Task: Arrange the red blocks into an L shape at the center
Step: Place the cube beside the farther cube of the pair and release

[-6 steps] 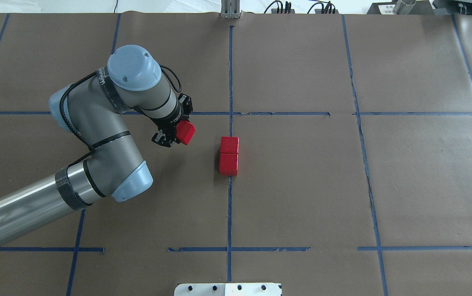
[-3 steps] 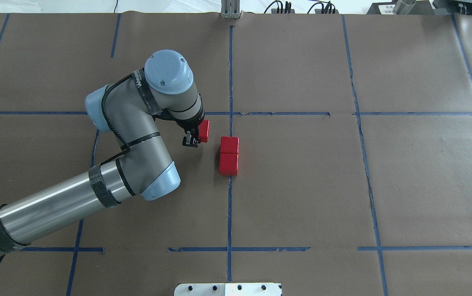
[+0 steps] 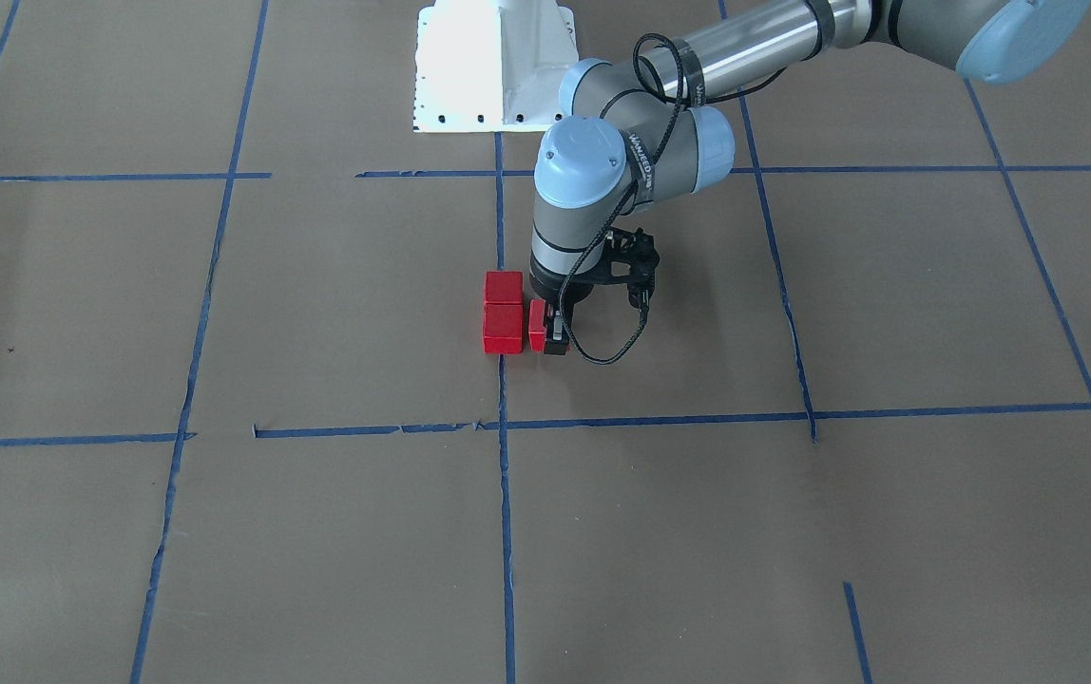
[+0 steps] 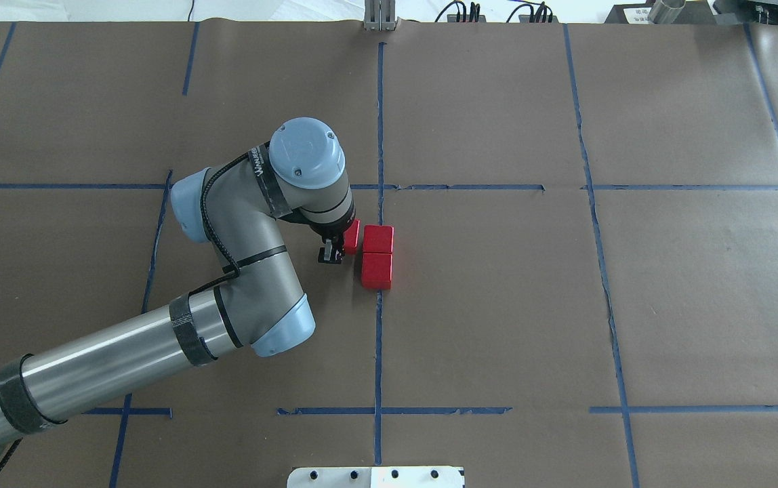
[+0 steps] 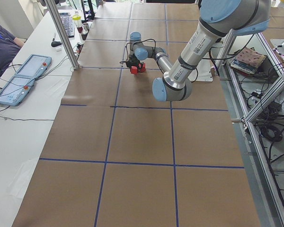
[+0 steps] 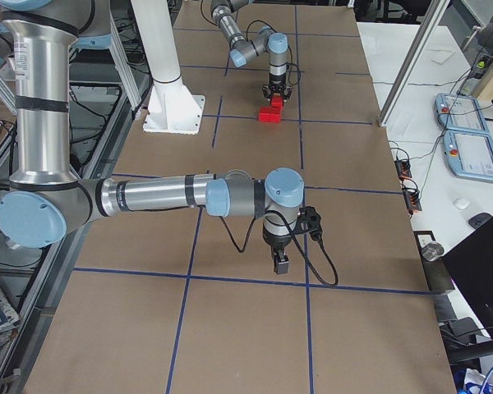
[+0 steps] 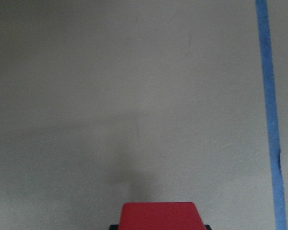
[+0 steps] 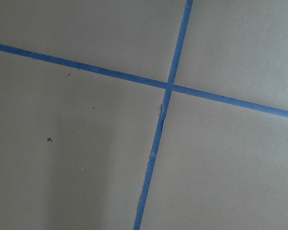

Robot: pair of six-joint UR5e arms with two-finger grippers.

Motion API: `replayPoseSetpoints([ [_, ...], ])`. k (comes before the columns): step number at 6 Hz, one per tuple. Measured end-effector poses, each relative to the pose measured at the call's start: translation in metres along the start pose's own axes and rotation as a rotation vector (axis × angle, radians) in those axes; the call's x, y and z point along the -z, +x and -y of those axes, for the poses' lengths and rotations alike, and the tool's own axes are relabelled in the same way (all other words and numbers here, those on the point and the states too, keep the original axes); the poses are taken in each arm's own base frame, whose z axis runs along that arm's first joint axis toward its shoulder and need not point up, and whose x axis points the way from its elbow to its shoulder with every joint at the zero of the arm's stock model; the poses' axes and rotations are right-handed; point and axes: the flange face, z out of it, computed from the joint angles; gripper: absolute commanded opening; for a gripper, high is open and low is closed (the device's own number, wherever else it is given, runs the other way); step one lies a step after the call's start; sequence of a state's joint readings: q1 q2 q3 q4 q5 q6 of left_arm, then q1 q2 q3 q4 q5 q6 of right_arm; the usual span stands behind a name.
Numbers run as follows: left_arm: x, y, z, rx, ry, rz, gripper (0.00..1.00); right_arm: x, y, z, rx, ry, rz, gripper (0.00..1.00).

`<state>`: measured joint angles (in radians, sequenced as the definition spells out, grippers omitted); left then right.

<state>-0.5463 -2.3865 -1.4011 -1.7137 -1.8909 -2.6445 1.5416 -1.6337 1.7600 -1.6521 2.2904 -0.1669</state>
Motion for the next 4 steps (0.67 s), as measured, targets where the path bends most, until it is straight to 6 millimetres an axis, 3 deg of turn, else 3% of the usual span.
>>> replayPoseSetpoints([
  [4,-0.0026,-0.0043,-0.0036,-0.003,-0.003,0.003,0.47,0.0002,-0.0001,0.0,0.001,0.0,-0.001,1.0],
])
